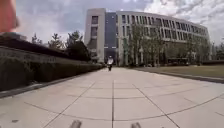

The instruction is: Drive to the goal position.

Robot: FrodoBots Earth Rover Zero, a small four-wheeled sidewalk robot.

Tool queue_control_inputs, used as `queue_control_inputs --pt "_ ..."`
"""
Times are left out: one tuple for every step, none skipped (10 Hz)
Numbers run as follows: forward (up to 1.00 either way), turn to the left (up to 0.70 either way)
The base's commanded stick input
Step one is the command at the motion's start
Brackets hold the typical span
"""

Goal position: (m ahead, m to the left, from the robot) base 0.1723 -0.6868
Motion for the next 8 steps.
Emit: queue_control_inputs --pt "0.07 0.15" --pt "0.08 0.16" --pt "0.07 0.15" --pt "0.07 0.15" --pt "0.07 0.15" --pt "0.07 0.15" --pt "0.07 0.15" --pt "0.07 0.15"
